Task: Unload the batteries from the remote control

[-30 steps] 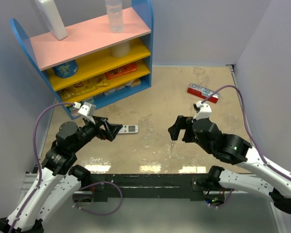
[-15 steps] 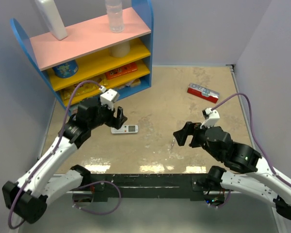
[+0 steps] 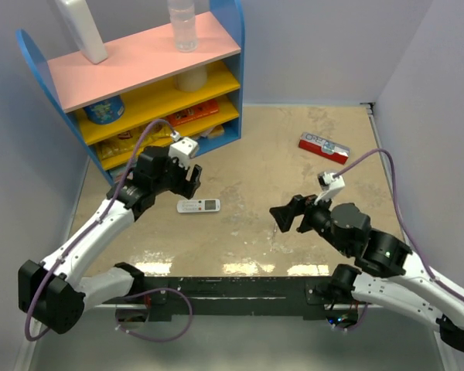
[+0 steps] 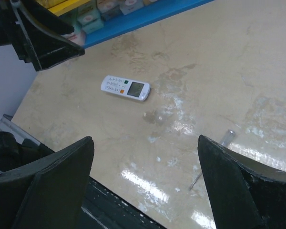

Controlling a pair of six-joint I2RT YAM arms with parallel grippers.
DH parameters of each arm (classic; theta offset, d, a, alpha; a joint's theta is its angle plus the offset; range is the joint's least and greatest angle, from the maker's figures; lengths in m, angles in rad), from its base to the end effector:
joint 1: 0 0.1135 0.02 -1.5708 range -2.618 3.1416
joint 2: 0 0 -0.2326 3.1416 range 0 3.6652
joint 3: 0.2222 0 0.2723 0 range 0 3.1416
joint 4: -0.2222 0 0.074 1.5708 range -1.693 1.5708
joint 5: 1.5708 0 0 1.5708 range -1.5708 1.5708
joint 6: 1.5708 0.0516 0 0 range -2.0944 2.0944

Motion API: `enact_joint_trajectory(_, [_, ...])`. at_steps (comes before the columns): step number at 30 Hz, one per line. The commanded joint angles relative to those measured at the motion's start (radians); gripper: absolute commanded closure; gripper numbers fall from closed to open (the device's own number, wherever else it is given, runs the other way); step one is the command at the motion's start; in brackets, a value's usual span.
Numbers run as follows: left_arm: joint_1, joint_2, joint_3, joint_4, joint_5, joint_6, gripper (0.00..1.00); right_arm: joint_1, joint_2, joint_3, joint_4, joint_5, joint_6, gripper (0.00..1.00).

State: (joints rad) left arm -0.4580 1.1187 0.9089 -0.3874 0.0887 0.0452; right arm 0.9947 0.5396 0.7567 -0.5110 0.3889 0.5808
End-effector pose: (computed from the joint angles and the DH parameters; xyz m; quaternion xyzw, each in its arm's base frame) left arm 0.2620 -0.1343 0.2556 0.2399 0.8500 -0.1341 0.4494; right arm 0.1163 0.1432 0.3136 -0.0492 0.7947 0.3050 0.5225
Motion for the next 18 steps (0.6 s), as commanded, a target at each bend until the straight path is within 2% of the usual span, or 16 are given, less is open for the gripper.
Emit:
enact_joint_trajectory(1, [0.077, -0.106, -0.051, 0.107, 0.022, -0.22, 0.19, 0.004, 0.181, 0.041, 0.229, -0.055, -0.117, 0.08])
enact_joint_trajectory(4, [0.139, -0.117, -0.061, 0.033, -0.01, -0.312, 0.21, 0.004, 0.386, 0.088, 0.345, -0.091, -0.235, 0.09])
enact_joint_trajectory(5, [0.192, -0.126, -0.08, 0.022, 0.006, -0.333, 0.21, 0.004, 0.477, 0.11, 0.412, -0.108, -0.274, 0.11])
enact_joint_trajectory(8, [0.271, -0.183, -0.117, -0.005, 0.046, -0.376, 0.22, 0.005, 0.6, 0.159, 0.506, -0.195, -0.445, 0.11])
enact_joint_trajectory(13, [0.286, -0.246, -0.183, -0.034, 0.037, -0.429, 0.21, 0.005, 0.897, 0.23, 0.632, -0.217, -0.695, 0.09])
enact_joint_trajectory(18, [0.298, -0.249, -0.214, -0.057, -0.012, -0.522, 0.22, 0.007, 1.083, 0.3, 0.698, -0.264, -0.864, 0.1])
